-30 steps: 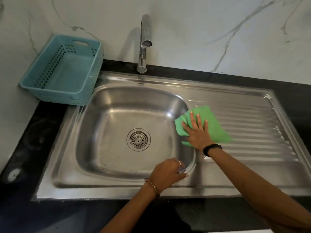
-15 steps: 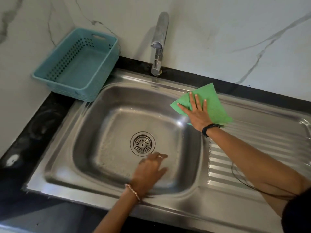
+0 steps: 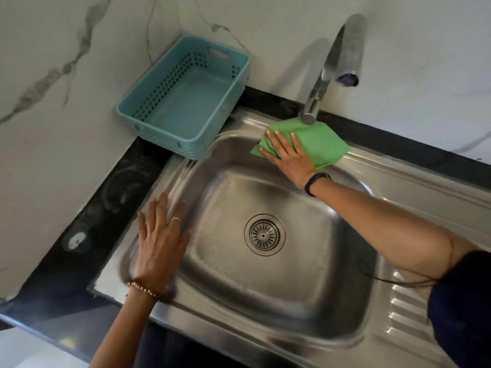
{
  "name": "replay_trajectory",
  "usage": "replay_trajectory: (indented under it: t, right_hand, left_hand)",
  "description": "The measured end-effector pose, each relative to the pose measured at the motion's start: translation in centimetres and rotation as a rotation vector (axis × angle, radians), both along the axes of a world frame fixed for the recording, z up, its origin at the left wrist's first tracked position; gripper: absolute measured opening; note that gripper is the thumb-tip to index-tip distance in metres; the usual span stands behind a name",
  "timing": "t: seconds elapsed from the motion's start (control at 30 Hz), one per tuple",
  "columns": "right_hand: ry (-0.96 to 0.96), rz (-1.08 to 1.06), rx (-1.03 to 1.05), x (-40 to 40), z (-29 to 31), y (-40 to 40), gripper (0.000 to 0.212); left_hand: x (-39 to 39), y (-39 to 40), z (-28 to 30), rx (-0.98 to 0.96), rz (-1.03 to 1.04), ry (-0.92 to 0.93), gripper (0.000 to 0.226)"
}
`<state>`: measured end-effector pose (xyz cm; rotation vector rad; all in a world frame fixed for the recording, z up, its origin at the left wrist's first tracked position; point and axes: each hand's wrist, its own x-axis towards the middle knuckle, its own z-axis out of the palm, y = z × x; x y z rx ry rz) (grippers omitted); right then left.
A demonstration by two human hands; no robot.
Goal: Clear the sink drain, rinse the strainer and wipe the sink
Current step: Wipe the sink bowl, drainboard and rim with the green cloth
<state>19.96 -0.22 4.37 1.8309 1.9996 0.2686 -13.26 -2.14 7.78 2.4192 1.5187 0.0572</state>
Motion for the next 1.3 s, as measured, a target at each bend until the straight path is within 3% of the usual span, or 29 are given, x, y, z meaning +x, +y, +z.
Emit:
replay_trajectory:
  t: [0.17, 0.37, 0.43, 0.5, 0.63, 0.7, 0.77, 0.87, 0.93, 0.97, 1.03, 1.13, 1.23, 1.3]
  right_hand:
    - [0.144, 0.048, -0.007, -5.9, -0.5, 4.9, 0.058]
    - [0.702, 0.109, -0.12, -11.5, -1.4, 3.7, 0.057]
    - [0.758, 0.155, -0.204, -13.0, -1.2, 2.4, 0.063]
    - [0.811, 0.165, -0.296, -15.5, -0.1, 0.5, 0.055]
    - [0.79, 0.426, -0.536, -19.4, 2.6, -4.0, 0.045]
    - [0.791, 0.518, -0.511, -19.3, 4.1, -5.5, 0.055]
    - [0.912, 0.398, -0.415, -17.9, 5.9, -6.6, 0.066]
    - [1.446, -0.229, -0.19, -14.9, 9.4, -8.8, 0.085]
    - [1.899, -0.54, 0.041, -13.5, 11.2, -10.7, 0.081]
    - [2.112, -0.638, 0.161, -13.0, 11.6, -11.7, 0.073]
    - [2.465, -0.785, 0.365, -12.5, 12.3, -13.2, 0.053]
    - [2.76, -0.934, 0.689, -13.1, 12.4, -15.2, 0.027]
    - [2.908, -0.942, 1.02, -13.8, 11.1, -17.7, 0.037]
    - [3.055, -0.909, 1.069, -14.3, 10.1, -19.7, 0.051]
  left_hand:
    - [-0.9, 0.5, -0.1, -0.062, -0.018, -0.097, 0.058]
    - [-1.4, 1.1, 0.9, -0.183, 0.045, -0.356, 0.05]
    - [-1.6, 0.9, 1.3, -0.211, 0.062, -0.432, 0.047]
    - [-2.0, 1.0, 1.8, -0.246, 0.077, -0.548, 0.043]
    - [-2.7, 1.0, 2.7, -0.368, 0.186, -0.817, 0.035]
    - [-2.9, 1.4, 3.2, -0.44, 0.226, -0.917, 0.029]
    - [-3.3, 1.6, 3.3, -0.446, 0.281, -0.986, 0.024]
    - [-3.3, 0.8, 3.0, -0.415, 0.418, -1.07, 0.026]
    - [-1.9, -0.1, 2.6, -0.366, 0.409, -1.025, 0.028]
    - [-0.7, -0.5, 2.5, -0.462, 0.424, -1.056, 0.029]
    - [2.4, -1.3, 2.5, -0.907, 0.512, -1.235, 0.044]
    - [6.2, -3.0, 2.6, -1.532, 0.489, -1.294, 0.078]
    - [8.2, -4.7, 2.8, -1.809, 0.415, -1.329, 0.09]
    - [8.6, -5.1, 3.4, -1.865, 0.324, -1.315, 0.092]
